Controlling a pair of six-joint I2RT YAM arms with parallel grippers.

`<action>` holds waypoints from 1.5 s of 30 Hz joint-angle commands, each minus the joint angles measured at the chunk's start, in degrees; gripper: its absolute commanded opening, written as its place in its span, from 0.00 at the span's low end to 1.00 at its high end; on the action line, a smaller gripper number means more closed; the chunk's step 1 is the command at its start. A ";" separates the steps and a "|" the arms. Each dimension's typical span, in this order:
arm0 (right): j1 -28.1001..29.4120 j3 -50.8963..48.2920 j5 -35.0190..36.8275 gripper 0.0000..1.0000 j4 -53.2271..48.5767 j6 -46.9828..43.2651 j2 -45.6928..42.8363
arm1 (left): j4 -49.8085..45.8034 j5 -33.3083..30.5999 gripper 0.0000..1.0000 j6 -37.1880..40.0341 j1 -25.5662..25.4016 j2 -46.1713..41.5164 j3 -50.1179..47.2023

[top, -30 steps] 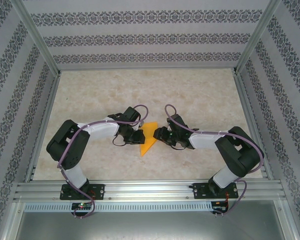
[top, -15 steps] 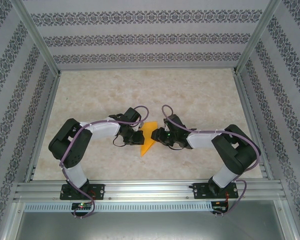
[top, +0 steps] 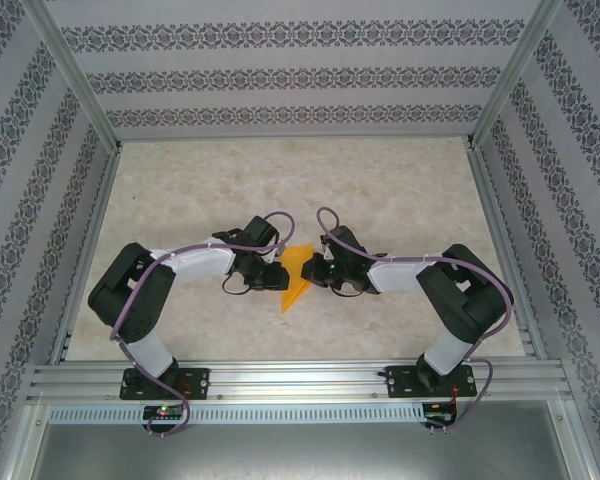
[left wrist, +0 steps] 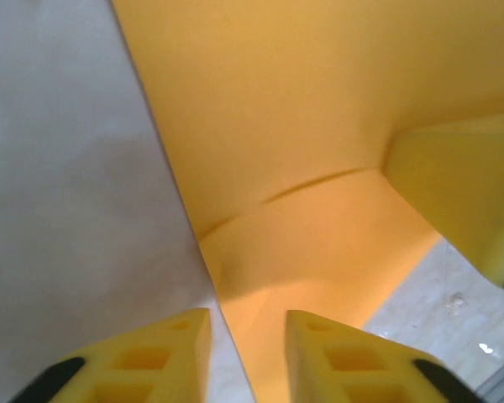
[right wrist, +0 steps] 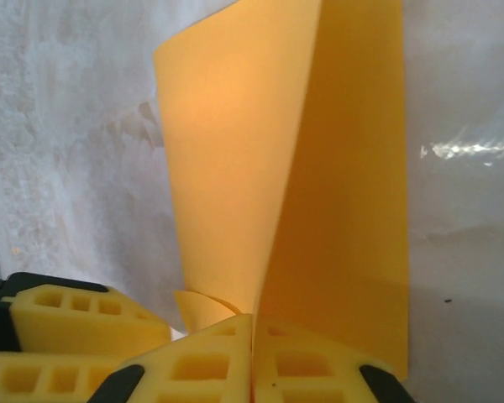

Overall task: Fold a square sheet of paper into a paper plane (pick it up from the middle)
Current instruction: Fourth fold the wing at the center of the table.

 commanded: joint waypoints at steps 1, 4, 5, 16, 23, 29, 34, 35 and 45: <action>1.04 -0.54 2.50 0.05 2.87 3.18 -0.43 | 0.76 -2.27 0.39 1.03 -1.46 -5.77 -2.20; 1.75 -1.81 5.21 0.04 4.54 7.24 -1.32 | 0.63 -5.01 0.43 1.12 -4.25 -9.52 -4.04; 2.00 -2.34 6.19 0.03 5.31 9.00 -1.50 | 0.44 -6.41 0.44 1.10 -5.33 -10.30 -4.36; 5.62 -6.22 13.83 0.04 10.64 18.74 -4.88 | 0.37 -21.09 0.45 3.72 -15.17 -8.12 -3.11; 5.78 -6.19 14.34 0.06 8.95 19.19 -7.47 | 2.33 -26.04 0.45 4.08 -17.29 -6.25 -2.91; 5.86 -5.21 13.48 0.07 7.80 18.65 -6.91 | 3.66 -30.00 0.43 3.95 -18.42 -5.89 -2.62; 5.86 -4.51 12.49 0.08 7.88 18.20 -6.03 | 4.10 -32.58 0.40 4.17 -19.32 -5.23 -2.44; 5.86 -4.42 12.49 0.08 7.77 18.12 -6.07 | 3.96 -32.97 0.38 4.33 -19.51 -4.95 -2.34; 5.70 -3.15 12.09 0.09 6.07 17.53 -5.41 | 3.50 -36.01 0.27 4.55 -21.03 -3.71 -1.64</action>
